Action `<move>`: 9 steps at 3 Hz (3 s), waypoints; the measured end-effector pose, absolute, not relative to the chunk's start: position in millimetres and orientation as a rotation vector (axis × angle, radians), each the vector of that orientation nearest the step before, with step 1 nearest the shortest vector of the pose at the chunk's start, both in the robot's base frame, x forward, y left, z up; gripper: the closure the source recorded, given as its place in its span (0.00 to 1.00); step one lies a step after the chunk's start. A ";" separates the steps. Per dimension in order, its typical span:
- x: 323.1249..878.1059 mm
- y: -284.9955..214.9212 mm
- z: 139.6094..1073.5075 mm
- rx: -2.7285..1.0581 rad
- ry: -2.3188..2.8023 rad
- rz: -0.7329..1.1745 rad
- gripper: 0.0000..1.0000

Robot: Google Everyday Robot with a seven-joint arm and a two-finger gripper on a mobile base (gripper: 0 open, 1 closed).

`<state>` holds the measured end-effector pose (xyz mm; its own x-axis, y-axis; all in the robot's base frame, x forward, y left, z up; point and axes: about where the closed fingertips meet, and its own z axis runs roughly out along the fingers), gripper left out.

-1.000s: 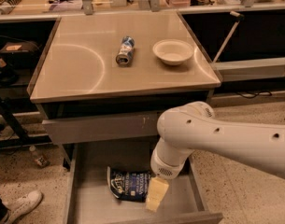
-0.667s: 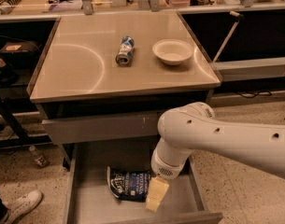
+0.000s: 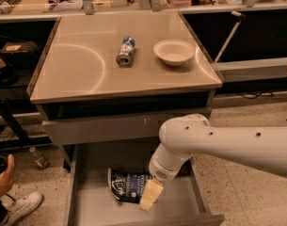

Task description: Pick blue chip bag from middle drawer and place on counter

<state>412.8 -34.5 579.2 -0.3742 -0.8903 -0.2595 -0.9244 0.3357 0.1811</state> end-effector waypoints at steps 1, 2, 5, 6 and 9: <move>433.0 -21.3 538.8 -1.579 2.492 0.552 0.00; 443.7 -6.1 501.8 -1.516 2.500 0.644 0.00; 435.7 26.6 467.0 -1.511 2.424 0.756 0.00; 437.7 35.6 457.5 -1.513 2.391 0.781 0.00; 471.1 44.0 436.4 -1.554 2.335 0.746 0.00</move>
Offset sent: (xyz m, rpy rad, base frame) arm 0.0499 0.0435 -0.1088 0.1861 0.0796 -0.1440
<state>471.1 44.0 436.4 -0.4066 -0.7882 -0.4619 -0.9100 0.3046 0.2812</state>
